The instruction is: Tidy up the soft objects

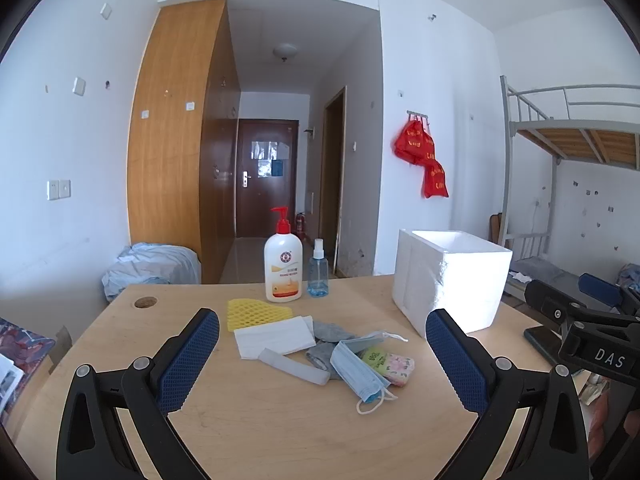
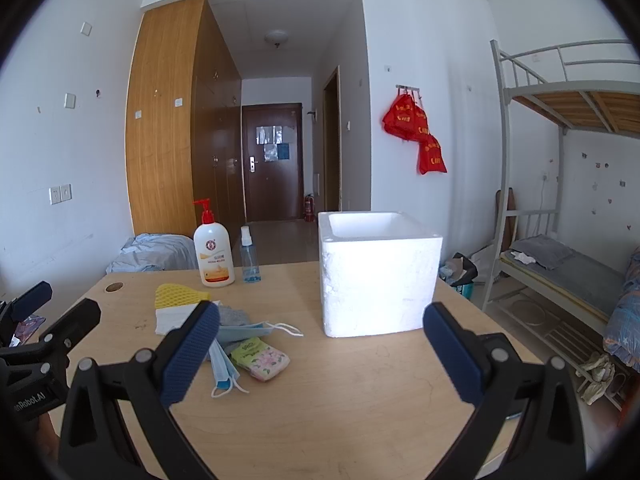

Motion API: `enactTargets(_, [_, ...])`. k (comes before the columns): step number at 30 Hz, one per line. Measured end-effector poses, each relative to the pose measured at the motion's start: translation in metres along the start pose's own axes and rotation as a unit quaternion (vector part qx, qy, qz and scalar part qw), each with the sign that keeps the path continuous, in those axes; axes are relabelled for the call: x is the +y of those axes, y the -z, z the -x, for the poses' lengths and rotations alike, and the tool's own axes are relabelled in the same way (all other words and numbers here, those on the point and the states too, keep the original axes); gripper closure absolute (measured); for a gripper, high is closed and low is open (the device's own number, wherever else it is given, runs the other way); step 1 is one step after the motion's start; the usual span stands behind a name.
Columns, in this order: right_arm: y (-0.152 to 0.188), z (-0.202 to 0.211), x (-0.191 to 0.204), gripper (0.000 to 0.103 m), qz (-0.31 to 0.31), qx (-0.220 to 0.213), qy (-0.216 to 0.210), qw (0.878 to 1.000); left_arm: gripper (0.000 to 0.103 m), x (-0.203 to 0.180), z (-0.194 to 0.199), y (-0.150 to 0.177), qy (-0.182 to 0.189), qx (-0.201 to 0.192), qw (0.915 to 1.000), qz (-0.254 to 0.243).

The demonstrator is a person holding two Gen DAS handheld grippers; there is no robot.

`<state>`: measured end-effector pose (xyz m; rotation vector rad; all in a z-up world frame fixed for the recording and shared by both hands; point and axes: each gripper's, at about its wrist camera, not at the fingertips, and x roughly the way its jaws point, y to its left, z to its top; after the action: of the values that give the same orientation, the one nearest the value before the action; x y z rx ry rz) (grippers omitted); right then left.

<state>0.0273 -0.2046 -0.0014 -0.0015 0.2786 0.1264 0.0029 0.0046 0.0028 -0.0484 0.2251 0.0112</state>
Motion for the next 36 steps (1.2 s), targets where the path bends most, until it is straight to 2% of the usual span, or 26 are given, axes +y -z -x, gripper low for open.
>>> enactTargets(36, [0.0019,-0.0054,-0.0010,0.000,-0.005,-0.002,0.002,1.000,0.000,-0.0027,-0.0011,-0.0002,-0.002,-0.003,1.0000,-0.003])
